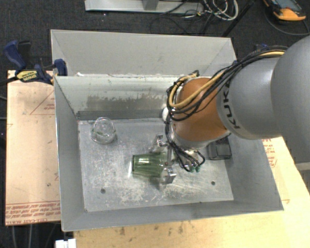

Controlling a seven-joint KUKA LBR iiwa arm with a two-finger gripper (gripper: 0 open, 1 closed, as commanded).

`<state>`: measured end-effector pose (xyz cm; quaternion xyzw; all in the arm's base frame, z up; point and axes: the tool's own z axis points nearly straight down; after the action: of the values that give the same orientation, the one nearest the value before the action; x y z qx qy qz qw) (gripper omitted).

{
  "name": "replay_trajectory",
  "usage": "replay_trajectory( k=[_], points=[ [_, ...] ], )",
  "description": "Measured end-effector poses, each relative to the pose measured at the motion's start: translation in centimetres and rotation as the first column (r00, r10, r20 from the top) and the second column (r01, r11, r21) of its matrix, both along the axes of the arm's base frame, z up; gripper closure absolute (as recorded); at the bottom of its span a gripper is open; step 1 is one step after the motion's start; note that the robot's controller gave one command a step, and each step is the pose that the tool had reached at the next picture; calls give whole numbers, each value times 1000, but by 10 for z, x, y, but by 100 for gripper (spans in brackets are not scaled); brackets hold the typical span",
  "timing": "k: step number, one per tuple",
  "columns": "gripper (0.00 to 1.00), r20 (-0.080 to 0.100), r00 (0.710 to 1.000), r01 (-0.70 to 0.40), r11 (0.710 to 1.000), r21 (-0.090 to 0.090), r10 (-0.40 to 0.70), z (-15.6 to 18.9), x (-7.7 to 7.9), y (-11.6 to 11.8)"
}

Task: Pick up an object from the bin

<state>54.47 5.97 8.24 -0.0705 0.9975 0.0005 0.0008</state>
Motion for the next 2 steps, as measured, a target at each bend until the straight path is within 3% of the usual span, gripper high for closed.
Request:
replay_trajectory(
  k=[1, 2],
  points=[
    [100, 4, 995, 101, 995, -2, -101, -3, 0, 4],
    [100, 5, 995, 101, 995, -2, -101, -3, 0, 4]
  ],
)
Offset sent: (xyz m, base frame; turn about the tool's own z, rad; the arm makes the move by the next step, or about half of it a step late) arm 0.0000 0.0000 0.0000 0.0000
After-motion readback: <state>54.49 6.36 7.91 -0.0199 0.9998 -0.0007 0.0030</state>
